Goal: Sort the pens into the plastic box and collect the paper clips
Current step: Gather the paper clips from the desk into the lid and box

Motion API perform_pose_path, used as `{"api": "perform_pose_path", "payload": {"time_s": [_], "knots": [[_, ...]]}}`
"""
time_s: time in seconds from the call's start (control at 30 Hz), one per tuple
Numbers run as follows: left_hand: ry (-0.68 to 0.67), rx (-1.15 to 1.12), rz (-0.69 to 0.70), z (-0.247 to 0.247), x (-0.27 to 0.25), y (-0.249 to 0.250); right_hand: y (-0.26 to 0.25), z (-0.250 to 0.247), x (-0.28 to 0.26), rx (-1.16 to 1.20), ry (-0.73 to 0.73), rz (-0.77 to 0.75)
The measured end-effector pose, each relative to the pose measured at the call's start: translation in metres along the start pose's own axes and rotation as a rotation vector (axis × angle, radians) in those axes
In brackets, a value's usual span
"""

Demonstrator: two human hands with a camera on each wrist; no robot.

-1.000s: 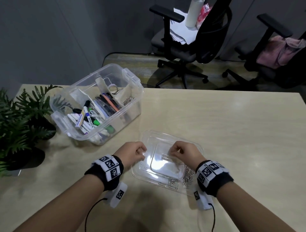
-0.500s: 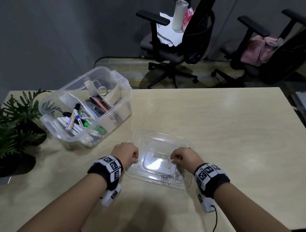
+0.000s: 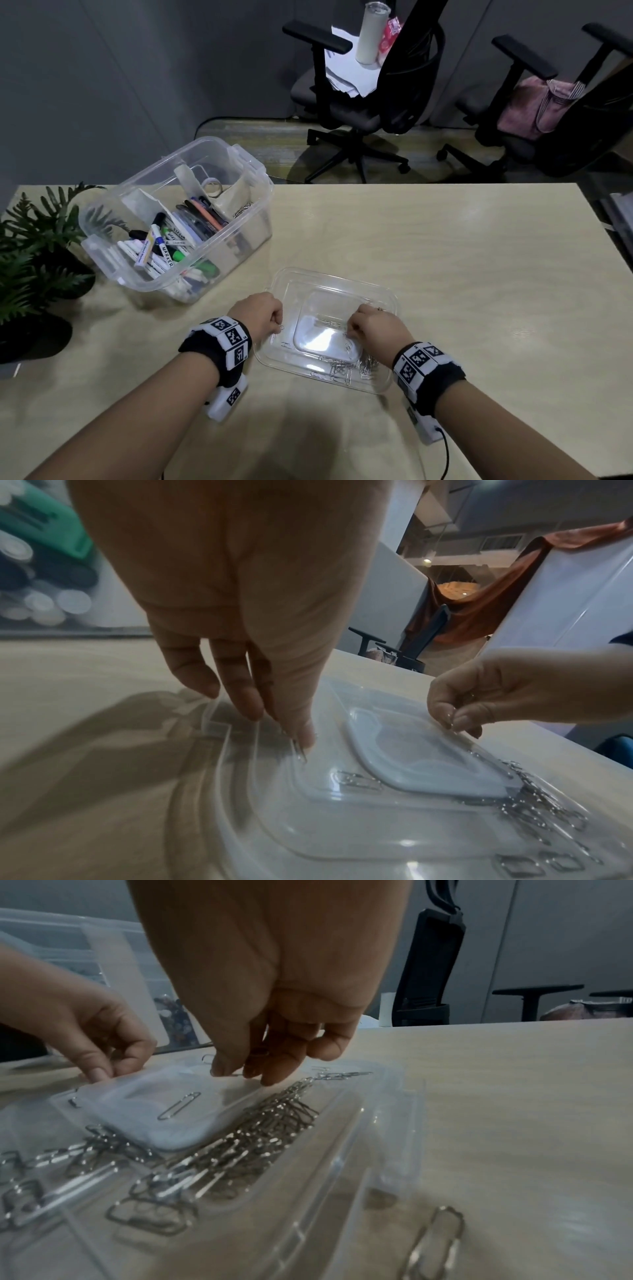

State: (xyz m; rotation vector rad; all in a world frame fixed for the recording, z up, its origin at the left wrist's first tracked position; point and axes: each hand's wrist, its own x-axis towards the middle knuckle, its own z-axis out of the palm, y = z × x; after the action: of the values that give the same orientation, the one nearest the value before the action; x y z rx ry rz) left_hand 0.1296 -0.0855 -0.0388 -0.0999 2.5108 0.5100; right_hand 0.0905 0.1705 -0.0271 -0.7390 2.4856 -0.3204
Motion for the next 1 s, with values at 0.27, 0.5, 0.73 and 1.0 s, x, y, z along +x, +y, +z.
{"api": "perform_pose_path", "payload": {"time_s": [0.27, 0.5, 0.73, 1.0], "knots": [[0.013, -0.043, -0.07, 0.0, -0.003, 0.0, -0.009, 0.004, 0.017, 0.256, 0.032, 0.101], [0.068, -0.09, -0.315, -0.002, -0.007, 0.004, -0.017, 0.009, 0.025, 0.232, -0.007, 0.099], [-0.024, -0.127, -0.41, 0.002, -0.003, 0.006, -0.02, 0.012, 0.032, 0.213, -0.054, 0.141], [0.065, -0.097, -0.332, 0.007, -0.007, 0.001, -0.023, 0.004, 0.029, 0.22, -0.04, 0.103]]}}
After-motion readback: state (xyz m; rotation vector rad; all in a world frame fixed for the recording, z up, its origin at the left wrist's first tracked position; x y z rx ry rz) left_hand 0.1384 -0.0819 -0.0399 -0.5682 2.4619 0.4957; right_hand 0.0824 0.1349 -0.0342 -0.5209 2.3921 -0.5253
